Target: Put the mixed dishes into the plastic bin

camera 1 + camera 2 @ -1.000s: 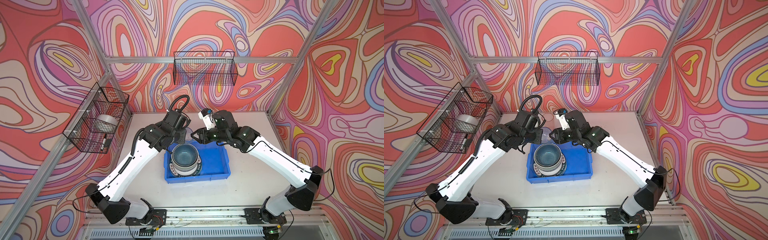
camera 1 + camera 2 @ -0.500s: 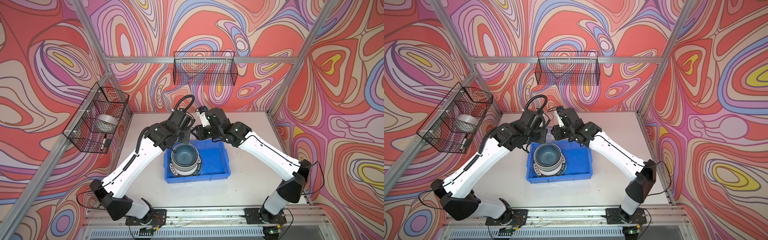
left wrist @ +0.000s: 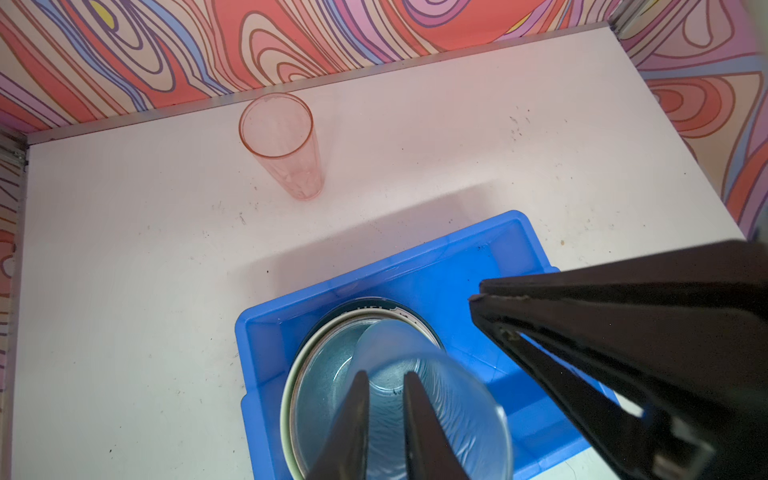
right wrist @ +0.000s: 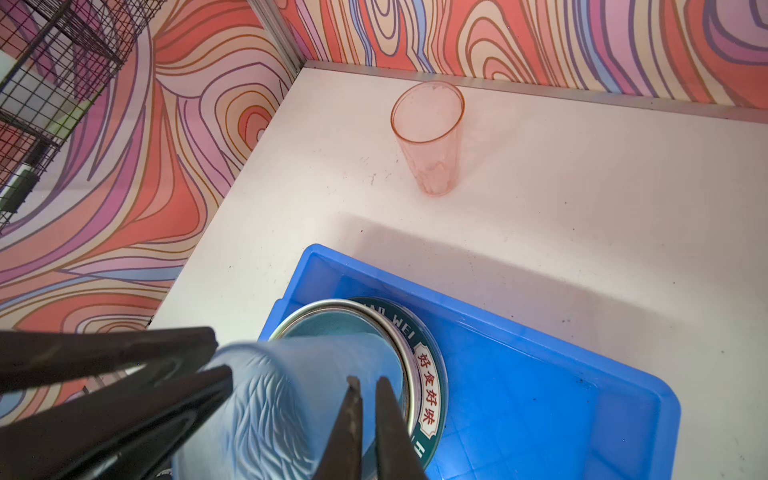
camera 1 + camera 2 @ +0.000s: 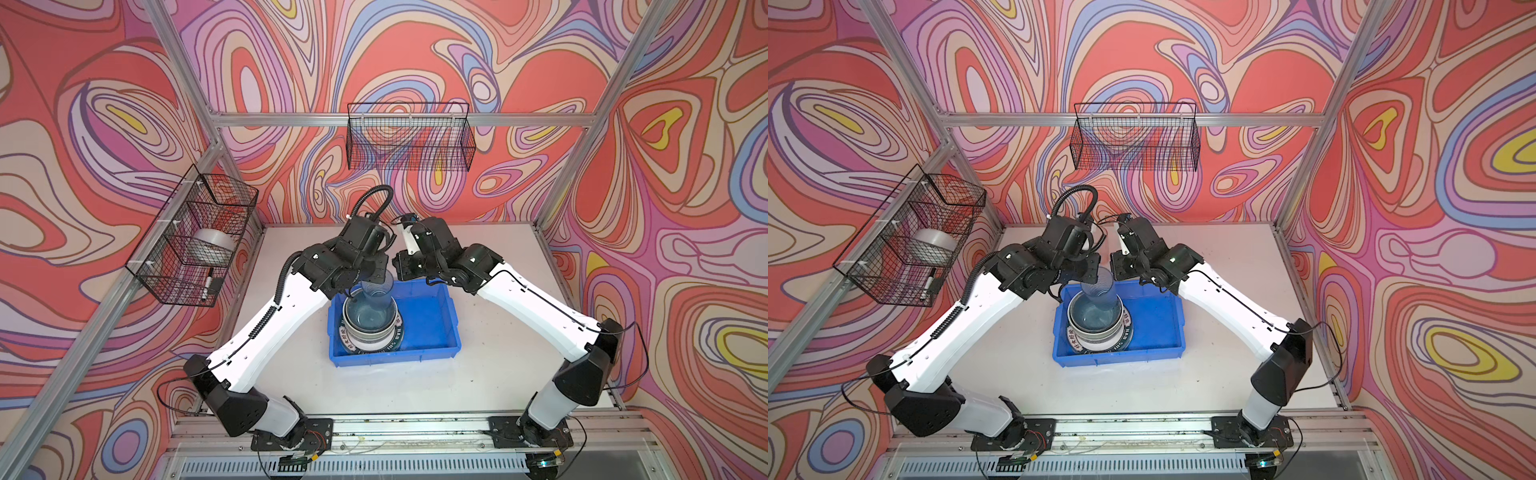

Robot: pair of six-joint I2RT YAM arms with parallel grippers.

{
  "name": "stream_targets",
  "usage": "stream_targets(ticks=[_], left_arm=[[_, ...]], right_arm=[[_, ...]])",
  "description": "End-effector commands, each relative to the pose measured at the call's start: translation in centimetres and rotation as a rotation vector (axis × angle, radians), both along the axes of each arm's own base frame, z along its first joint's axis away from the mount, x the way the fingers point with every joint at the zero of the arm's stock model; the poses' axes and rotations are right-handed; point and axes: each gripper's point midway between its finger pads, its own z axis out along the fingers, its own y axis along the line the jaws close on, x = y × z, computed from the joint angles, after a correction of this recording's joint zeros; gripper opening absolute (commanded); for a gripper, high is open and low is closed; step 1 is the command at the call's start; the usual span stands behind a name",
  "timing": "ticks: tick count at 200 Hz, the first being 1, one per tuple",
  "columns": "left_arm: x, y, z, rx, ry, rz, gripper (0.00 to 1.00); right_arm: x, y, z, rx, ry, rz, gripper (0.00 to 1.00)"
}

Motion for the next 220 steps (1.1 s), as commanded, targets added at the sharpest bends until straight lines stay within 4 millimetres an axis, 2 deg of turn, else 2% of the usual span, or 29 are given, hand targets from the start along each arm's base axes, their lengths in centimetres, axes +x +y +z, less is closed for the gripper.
stream_targets(ticks=[1,25,59,90,115,146,171,199,220], left_arm=[[-0.5,-0.2,1.1,-0.047,-0.019,-0.005,0.21],[-0.8,0.3,0.8,-0.034,-0.016,0.004,0.24],[-1.8,2.2,-0.5,0.009,0.008,0.057,0.3],[-3.9,4.5,-2.4,0.014,0.044,0.107,0.39],[-6.0,6.9,-4.1,0.019,0.071,0.165,0.46],[-8.1,10.1,-6.3,-0.042,0.147,0.242,0.48],[-9.1,12.2,-7.3,-0.087,0.159,0.287,0.54],[-9.6,13.3,-8.2,-0.112,0.184,0.315,0.55],[-9.2,13.5,-9.1,-0.115,0.183,0.318,0.56]], right_arm=[[-0.5,-1.3,0.8,-0.005,-0.015,-0.022,0.05],[-1.0,-1.3,0.3,-0.028,0.016,-0.003,0.1],[-2.2,-0.8,-0.4,-0.009,0.06,0.052,0.16],[-4.1,0.0,-1.7,0.009,0.1,0.156,0.28],[-5.3,-0.1,-2.9,-0.06,0.105,0.188,0.37],[-7.5,1.4,-3.4,-0.164,0.042,0.234,0.41],[-8.6,2.7,-4.2,-0.211,0.017,0.265,0.43],[-9.5,4.6,-5.4,-0.288,-0.021,0.282,0.44],[-9.0,5.1,-6.2,-0.339,-0.042,0.243,0.43]])
